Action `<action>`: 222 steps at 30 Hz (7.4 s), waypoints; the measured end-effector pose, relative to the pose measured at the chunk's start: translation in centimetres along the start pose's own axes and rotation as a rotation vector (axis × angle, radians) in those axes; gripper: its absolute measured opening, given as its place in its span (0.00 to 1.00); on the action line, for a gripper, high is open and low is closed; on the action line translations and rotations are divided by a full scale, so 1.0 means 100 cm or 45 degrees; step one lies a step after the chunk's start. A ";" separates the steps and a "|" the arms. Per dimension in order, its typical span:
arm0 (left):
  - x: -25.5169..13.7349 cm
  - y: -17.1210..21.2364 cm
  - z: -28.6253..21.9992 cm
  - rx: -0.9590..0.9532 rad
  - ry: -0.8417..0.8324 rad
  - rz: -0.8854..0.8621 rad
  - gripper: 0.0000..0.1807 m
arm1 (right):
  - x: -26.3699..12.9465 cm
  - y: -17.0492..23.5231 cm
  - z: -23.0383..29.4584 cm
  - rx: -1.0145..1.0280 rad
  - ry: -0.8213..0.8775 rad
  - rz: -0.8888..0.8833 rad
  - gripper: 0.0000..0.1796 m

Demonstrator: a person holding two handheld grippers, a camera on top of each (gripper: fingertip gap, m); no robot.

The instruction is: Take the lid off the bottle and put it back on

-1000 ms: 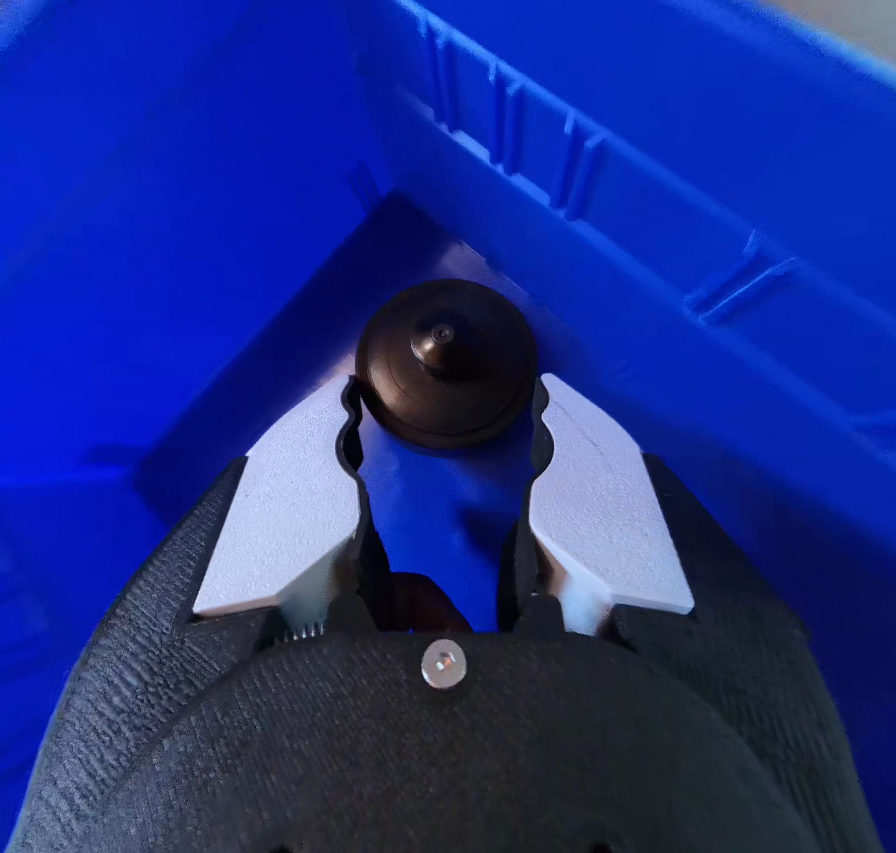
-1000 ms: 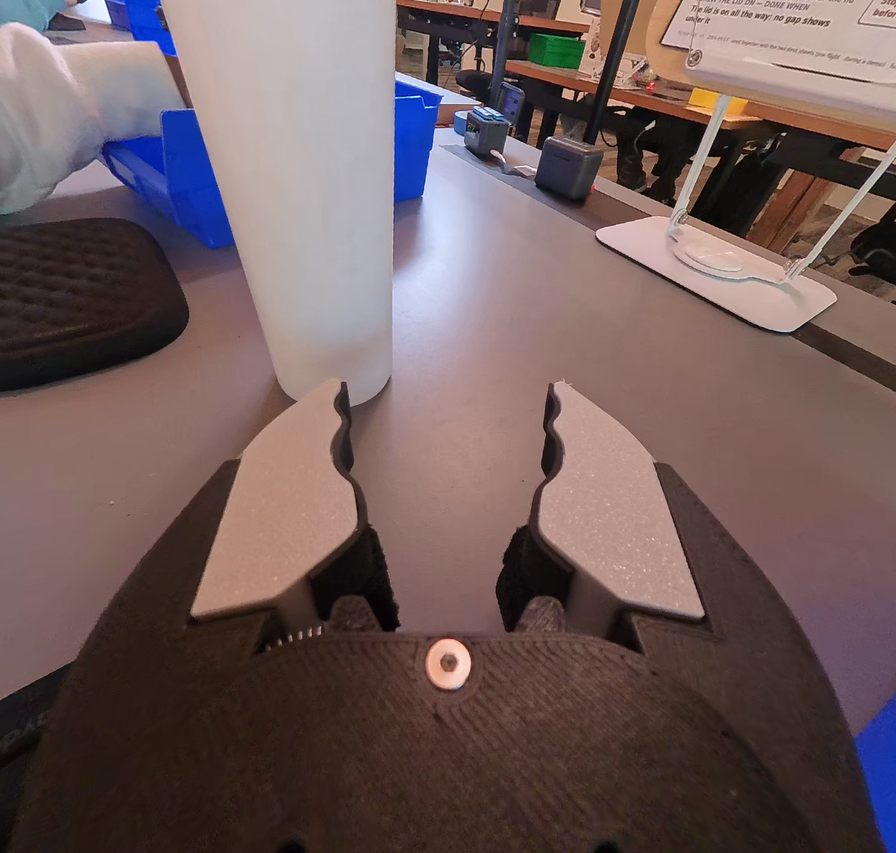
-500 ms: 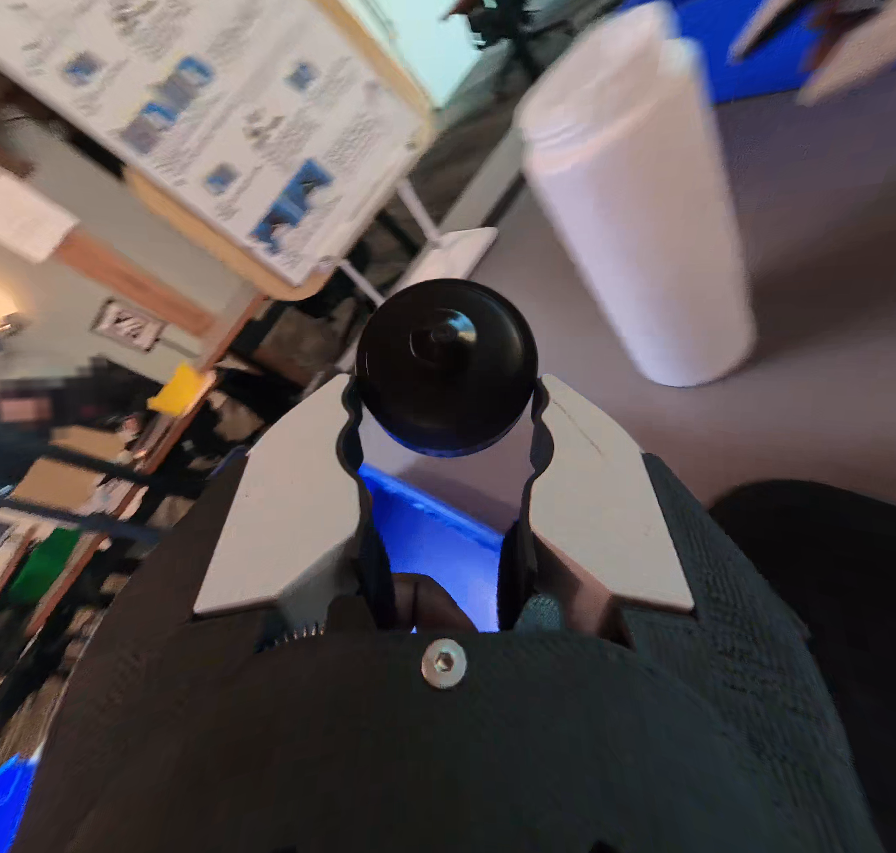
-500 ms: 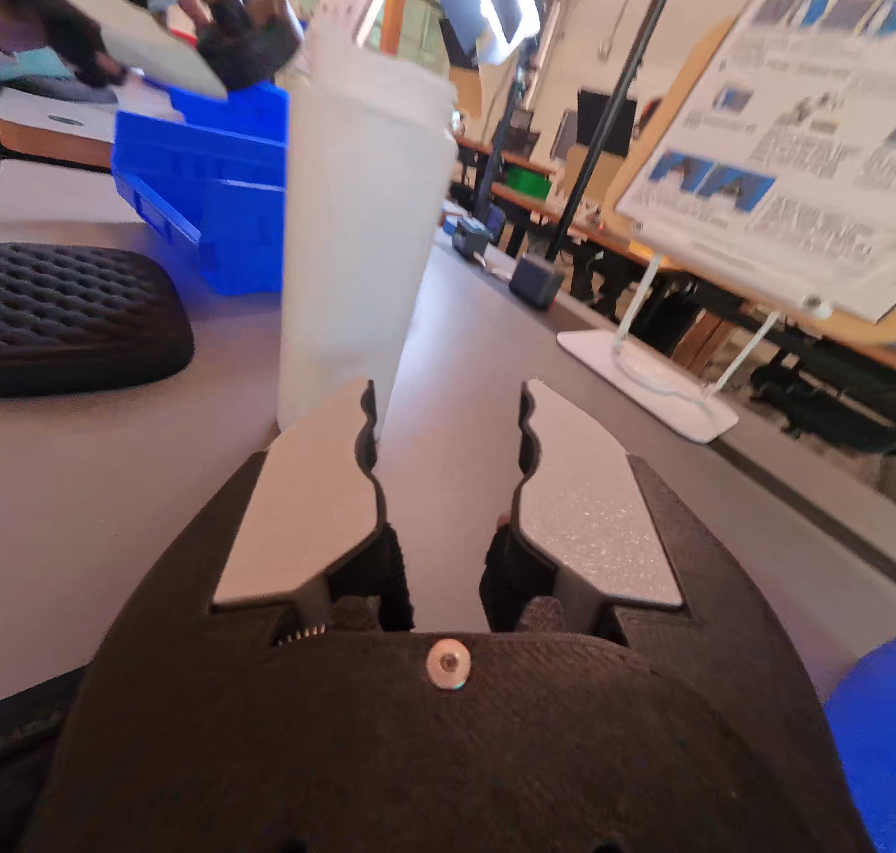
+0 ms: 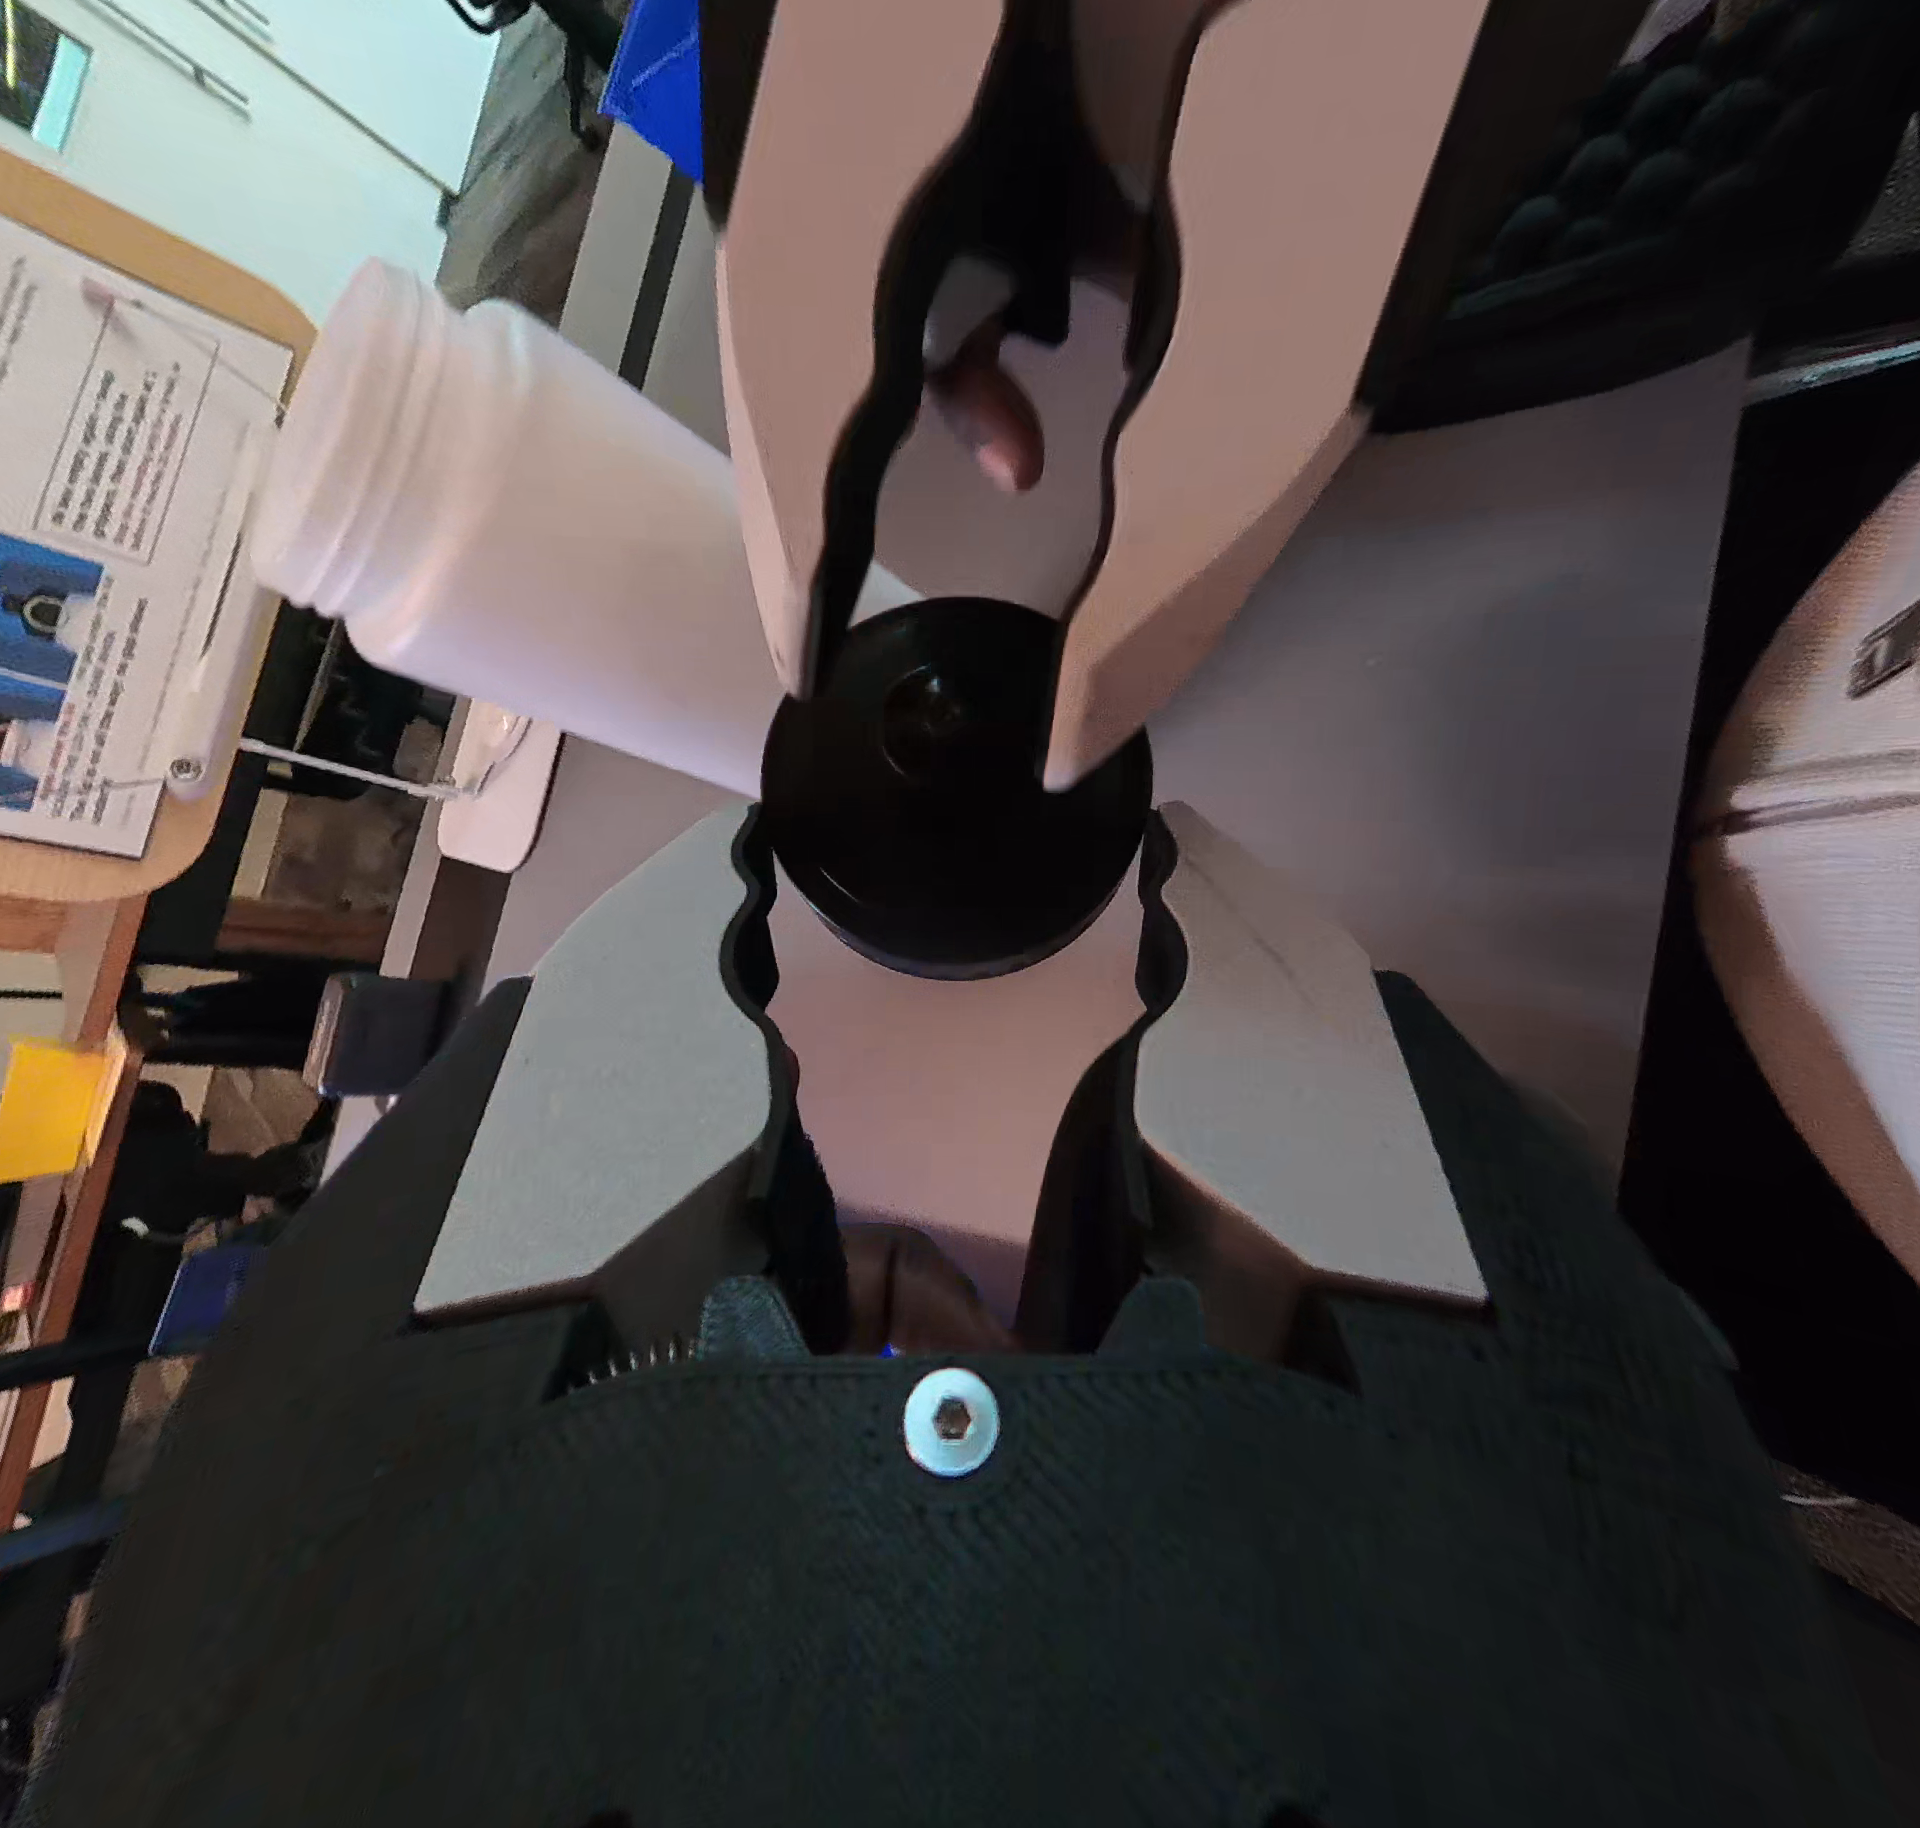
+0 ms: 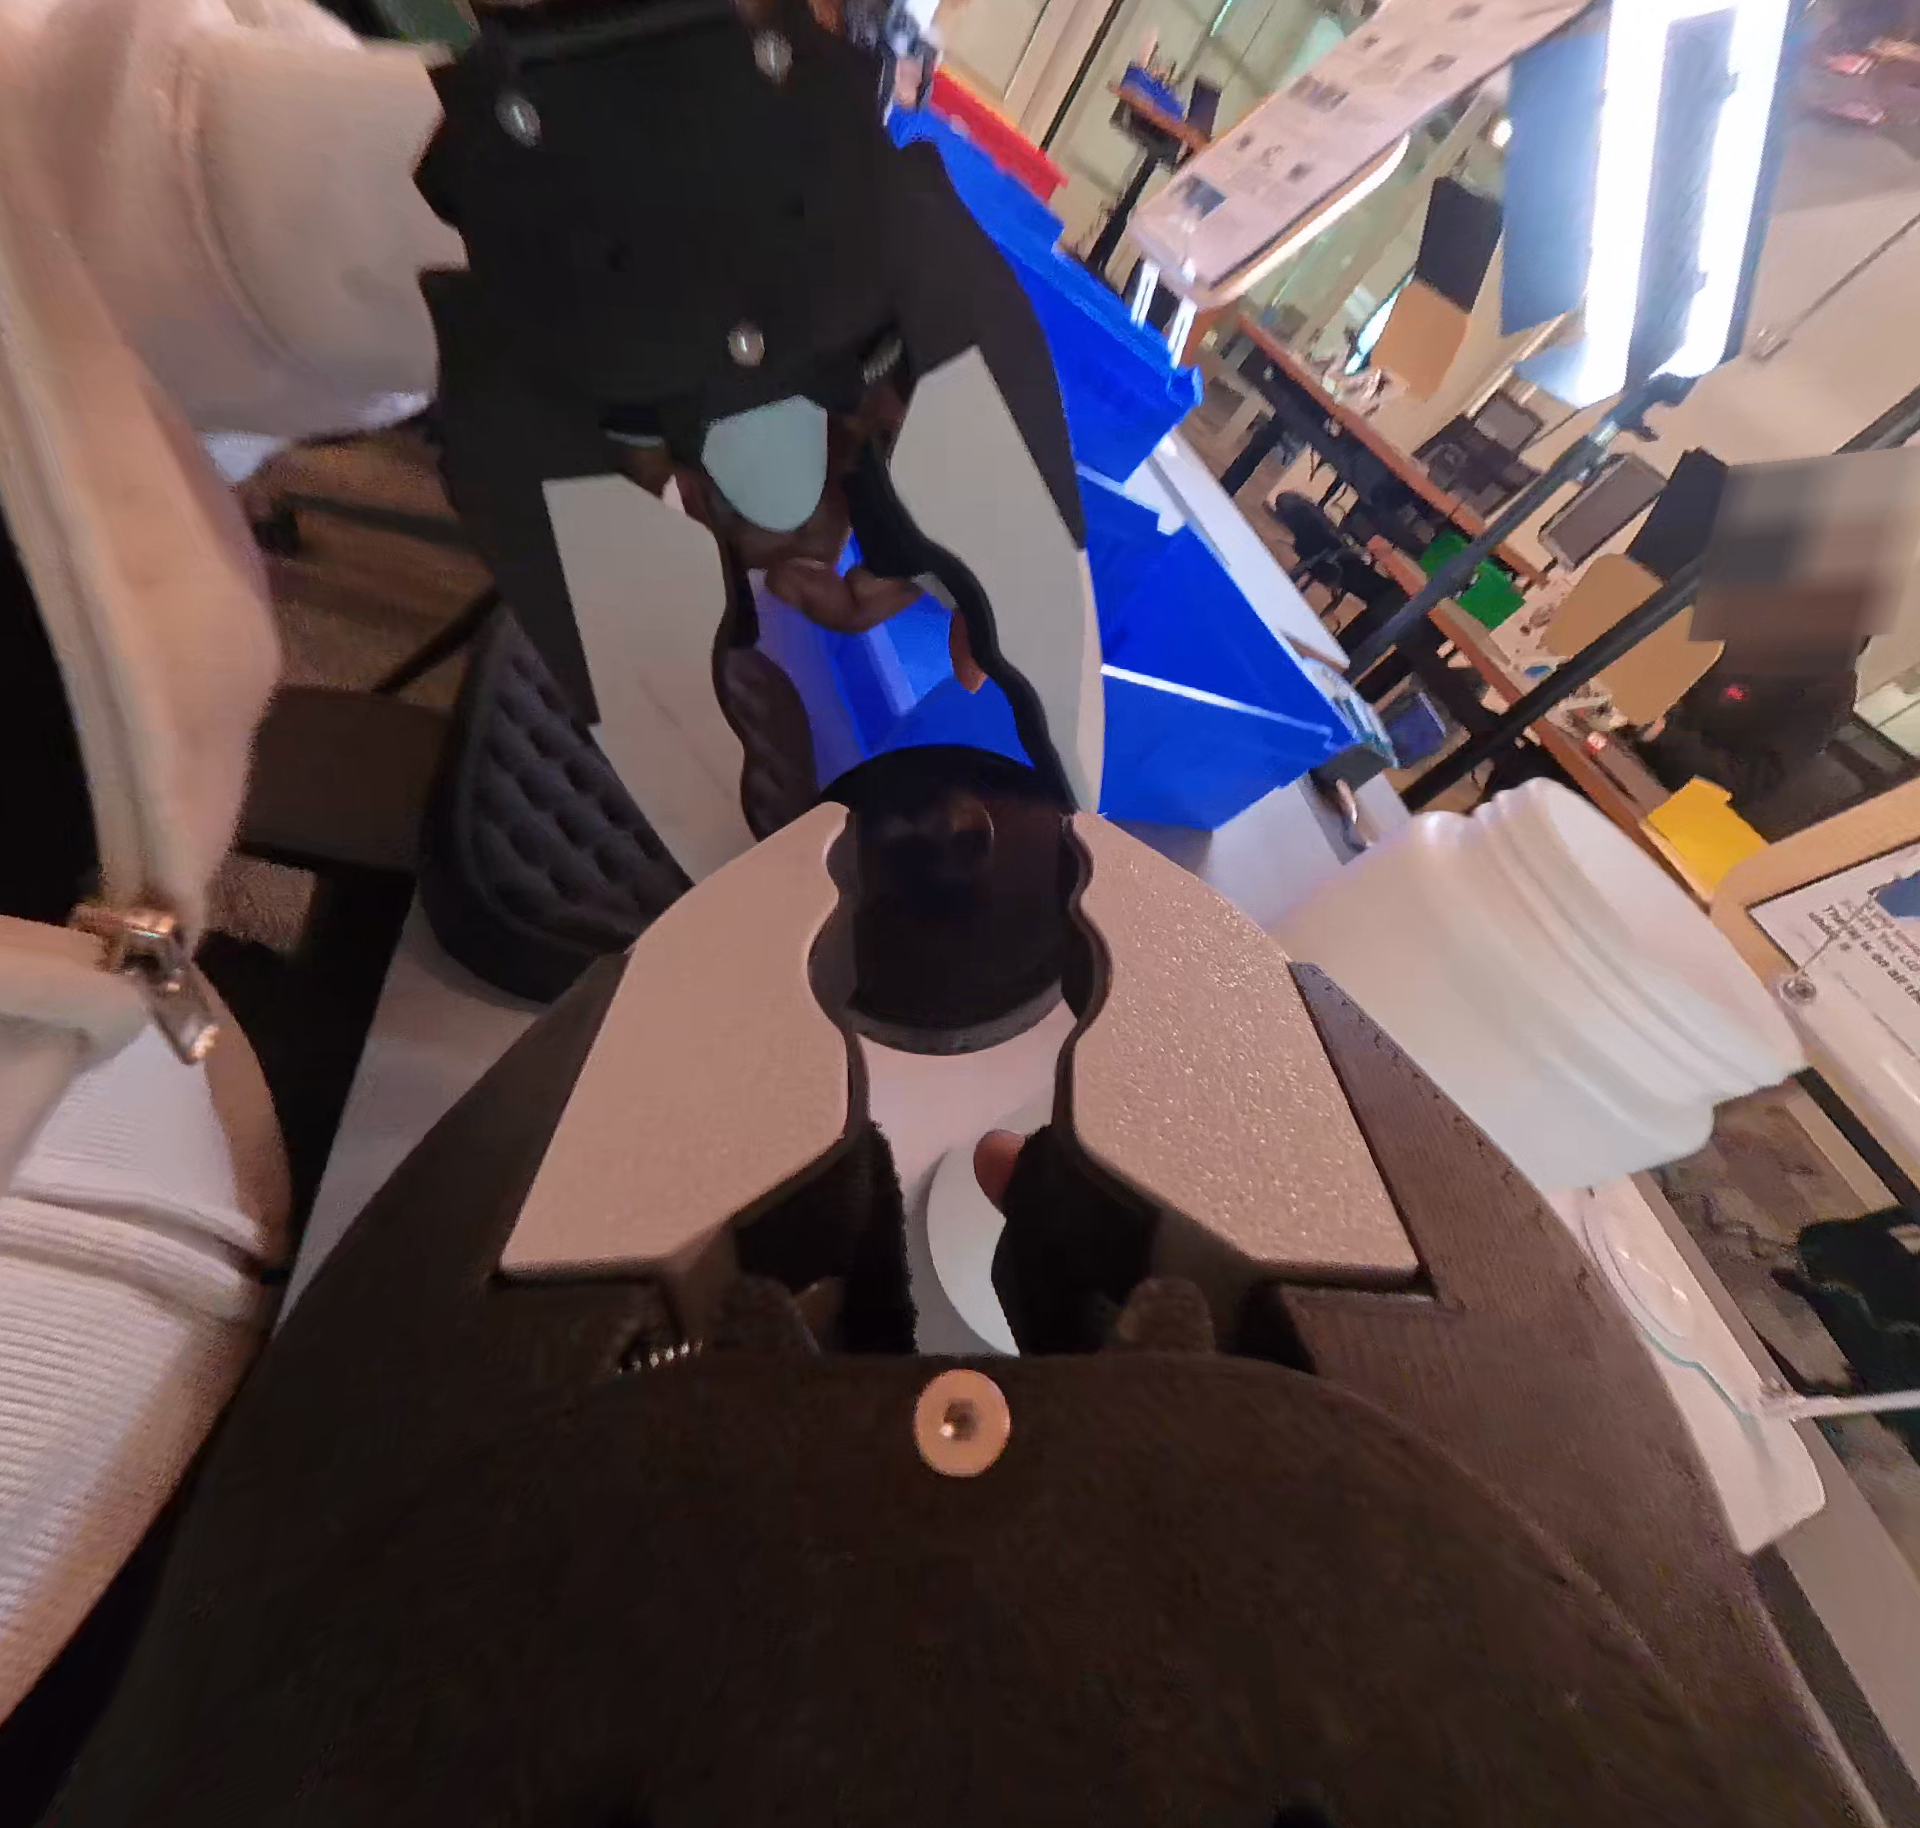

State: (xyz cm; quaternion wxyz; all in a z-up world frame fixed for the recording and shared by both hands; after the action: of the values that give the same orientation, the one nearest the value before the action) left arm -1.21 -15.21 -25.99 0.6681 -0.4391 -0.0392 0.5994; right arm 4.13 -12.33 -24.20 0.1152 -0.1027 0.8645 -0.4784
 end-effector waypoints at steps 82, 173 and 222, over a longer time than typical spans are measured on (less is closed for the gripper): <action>0.114 -0.028 0.054 -0.847 0.067 -0.915 0.57 | -0.007 0.007 -0.119 0.454 -0.693 -0.075 0.44; 0.114 -0.033 0.047 -0.849 0.025 -0.922 0.57 | -0.064 0.009 -0.096 0.768 -0.116 -0.186 0.45; 0.112 -0.034 0.045 -0.867 0.040 -0.961 0.57 | -0.018 0.011 -0.102 0.696 0.229 -0.095 0.43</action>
State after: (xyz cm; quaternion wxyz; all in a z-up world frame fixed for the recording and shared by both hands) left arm 1.88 -3.05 -26.41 0.6576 -0.5961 -0.3783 0.2629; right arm 2.76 -2.99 -19.69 0.0438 -0.0567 0.7059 -0.7047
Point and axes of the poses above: each gripper's, where its closed fingertips meet, x out along the fingers, y out of its underside, z = x × y across the jaws, the point moved 4 cm from there along -x, back along the fingers, and after that the axes turned 6 degrees about -z, right-handed, at the moved point
